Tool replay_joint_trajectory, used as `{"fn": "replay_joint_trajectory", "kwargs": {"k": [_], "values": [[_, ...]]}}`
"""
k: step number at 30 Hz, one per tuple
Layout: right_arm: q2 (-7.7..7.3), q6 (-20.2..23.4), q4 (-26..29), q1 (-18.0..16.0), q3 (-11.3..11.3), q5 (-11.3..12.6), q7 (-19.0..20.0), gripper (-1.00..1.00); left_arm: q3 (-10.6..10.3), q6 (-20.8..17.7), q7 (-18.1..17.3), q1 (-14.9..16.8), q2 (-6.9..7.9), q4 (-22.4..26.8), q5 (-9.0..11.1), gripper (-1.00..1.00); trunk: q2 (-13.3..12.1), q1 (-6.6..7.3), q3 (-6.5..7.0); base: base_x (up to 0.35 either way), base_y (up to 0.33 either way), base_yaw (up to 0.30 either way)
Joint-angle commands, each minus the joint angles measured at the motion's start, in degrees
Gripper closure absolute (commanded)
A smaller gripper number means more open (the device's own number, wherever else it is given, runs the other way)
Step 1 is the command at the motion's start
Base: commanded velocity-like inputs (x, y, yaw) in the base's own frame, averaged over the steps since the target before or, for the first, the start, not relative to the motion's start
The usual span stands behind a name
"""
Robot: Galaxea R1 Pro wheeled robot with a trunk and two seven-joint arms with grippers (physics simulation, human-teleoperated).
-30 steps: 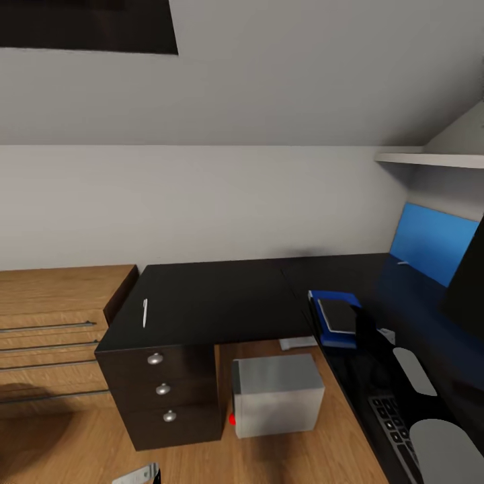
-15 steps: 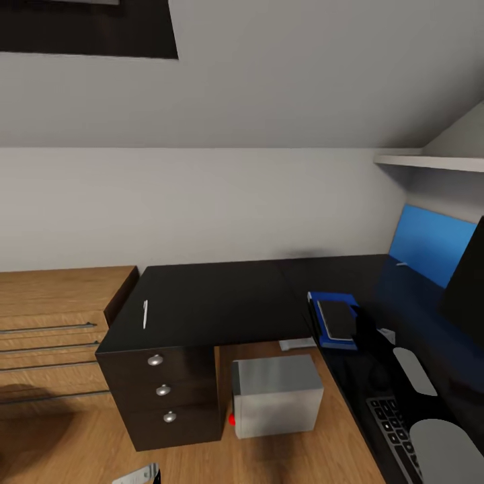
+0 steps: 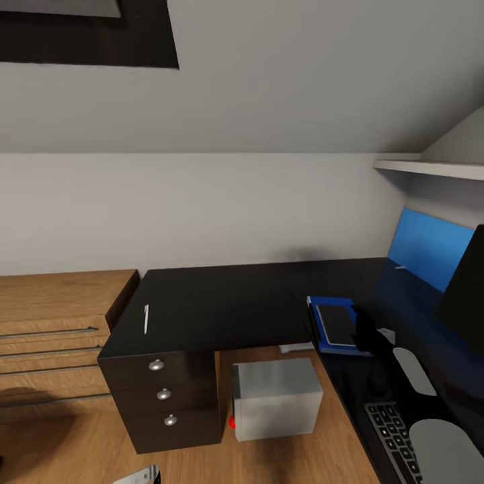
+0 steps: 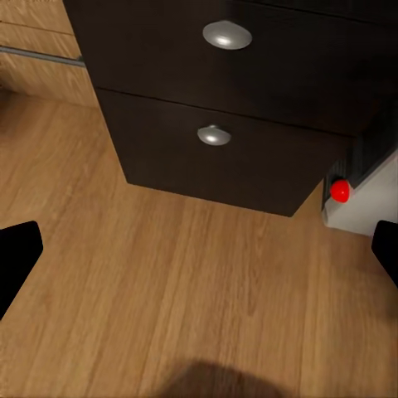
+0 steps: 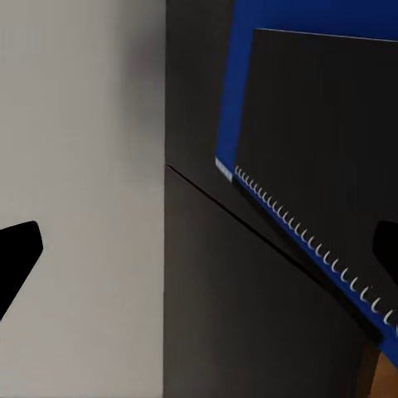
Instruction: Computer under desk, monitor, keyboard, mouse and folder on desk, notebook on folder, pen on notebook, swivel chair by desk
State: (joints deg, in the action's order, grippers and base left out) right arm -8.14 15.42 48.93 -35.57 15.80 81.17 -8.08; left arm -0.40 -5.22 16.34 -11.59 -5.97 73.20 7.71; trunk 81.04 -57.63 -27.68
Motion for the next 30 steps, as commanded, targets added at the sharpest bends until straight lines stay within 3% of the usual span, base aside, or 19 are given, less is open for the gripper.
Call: {"fn": "replay_joint_trajectory", "kwargs": {"k": [1, 9, 14, 21, 22, 28, 29, 30], "values": [[0.03, 0.16, 0.10, -0.02, 0.09, 0.43, -0.43, -1.00, -0.04, -0.27, 0.24, -0.01, 0.00, 0.09, 0.47, -1.00, -0.38, 0.22, 0.13, 0.000, 0.000, 0.000], [0.18, 0.06, 0.44, -0.02, -0.54, 0.04, -1.04, -1.00, 0.02, -0.27, 0.28, -0.01, 0.00, -0.75, 0.42, -1.00, -3.59, 1.98, 1.57, 0.000, 0.000, 0.000], [0.20, 0.08, 1.08, -0.02, -3.79, -1.19, -2.51, -1.00, -0.06, -0.27, 0.33, -0.01, 0.00, -1.72, 0.42, -1.00, -5.60, 3.08, 2.47, 0.000, 0.000, 0.000], [-0.02, 0.15, 5.80, -0.02, -14.08, -6.35, -8.09, -1.00, -0.12, -0.36, 0.35, -0.01, 0.00, -2.24, 0.39, -1.00, -8.40, 4.62, 3.72, 0.000, 0.000, 0.000], [-0.01, 0.18, 7.23, -0.02, -16.66, -8.34, -10.43, -1.00, -0.12, -0.38, 0.37, -0.01, 0.00, -2.28, 0.38, -1.00, -8.80, 4.84, 3.90, 0.000, 0.000, 0.000], [0.16, 0.21, 11.04, -0.02, -24.46, -14.89, -19.20, -1.00, -0.13, -0.41, 0.43, -0.01, 0.00, -2.34, 0.38, -1.00, -11.21, 6.15, 4.98, 0.000, 0.000, 0.000], [0.14, 0.28, 14.21, -0.01, -29.30, -17.52, -24.37, -1.00, -0.13, -0.39, 0.40, -0.01, 0.00, -2.35, 0.38, -1.00, -11.61, 6.37, 5.16, 0.000, 0.000, 0.000], [0.13, 0.27, 15.82, 0.03, -31.11, -18.15, -26.21, -1.00, -0.13, -0.37, 0.38, -0.01, 0.00, -2.35, 0.40, -1.00, -12.01, 6.59, 5.34, 0.000, 0.000, 0.000]]}}
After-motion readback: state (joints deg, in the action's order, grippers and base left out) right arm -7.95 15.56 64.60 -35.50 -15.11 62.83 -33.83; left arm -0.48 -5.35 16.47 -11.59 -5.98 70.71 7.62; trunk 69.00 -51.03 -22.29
